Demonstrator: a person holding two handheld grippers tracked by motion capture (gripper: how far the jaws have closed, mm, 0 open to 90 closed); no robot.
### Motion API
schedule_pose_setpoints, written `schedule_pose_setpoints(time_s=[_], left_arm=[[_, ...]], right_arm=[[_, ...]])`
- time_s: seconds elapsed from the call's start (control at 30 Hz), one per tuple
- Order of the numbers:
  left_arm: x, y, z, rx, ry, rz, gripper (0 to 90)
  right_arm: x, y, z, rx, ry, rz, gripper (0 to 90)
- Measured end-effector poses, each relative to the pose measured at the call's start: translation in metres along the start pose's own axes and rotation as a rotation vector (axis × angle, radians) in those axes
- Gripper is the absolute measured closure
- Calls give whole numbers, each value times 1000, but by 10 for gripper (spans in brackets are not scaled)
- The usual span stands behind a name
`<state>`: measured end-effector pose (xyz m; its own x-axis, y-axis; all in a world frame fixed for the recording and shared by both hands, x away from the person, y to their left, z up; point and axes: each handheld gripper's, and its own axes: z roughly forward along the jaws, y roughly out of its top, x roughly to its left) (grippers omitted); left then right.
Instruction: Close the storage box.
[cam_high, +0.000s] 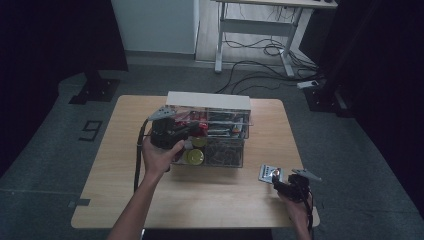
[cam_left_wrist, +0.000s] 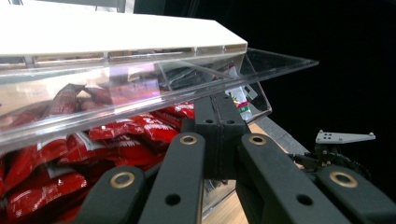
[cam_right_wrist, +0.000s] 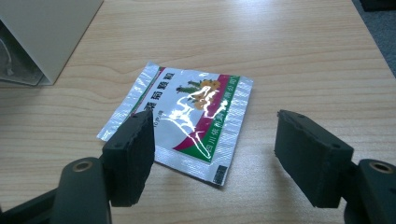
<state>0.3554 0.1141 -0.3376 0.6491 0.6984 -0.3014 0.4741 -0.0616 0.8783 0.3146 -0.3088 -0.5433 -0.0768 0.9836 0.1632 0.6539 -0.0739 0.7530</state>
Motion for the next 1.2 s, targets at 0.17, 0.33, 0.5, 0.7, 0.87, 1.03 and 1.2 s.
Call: schedule_pose_setpoints(time_s=[0.17, 0.33, 0.5, 0.7, 0.87, 1.03, 1.2], left_arm=[[-1, -4, -2, 3, -6, 1, 896], [0, -9, -1, 11, -8, -4, 895], [2, -15, 0, 21, -11, -8, 893], [4, -20, 2, 27, -15, -17, 893], [4, -22, 3, 28, -20, -22, 891], [3, -23, 5, 28, -23, -20, 883], [2, -24, 3, 19, -26, -14, 859]], right_arm=[[-2, 1, -1, -1, 4, 7, 294], [-5, 0, -2, -5, 4, 13, 296], [-6, 0, -2, -6, 3, 16, 298], [-5, -1, -1, 3, 6, 14, 299], [-6, -1, -1, 6, 6, 17, 300], [-6, -2, 0, 6, 6, 14, 300], [-6, -2, -1, 6, 8, 14, 301]])
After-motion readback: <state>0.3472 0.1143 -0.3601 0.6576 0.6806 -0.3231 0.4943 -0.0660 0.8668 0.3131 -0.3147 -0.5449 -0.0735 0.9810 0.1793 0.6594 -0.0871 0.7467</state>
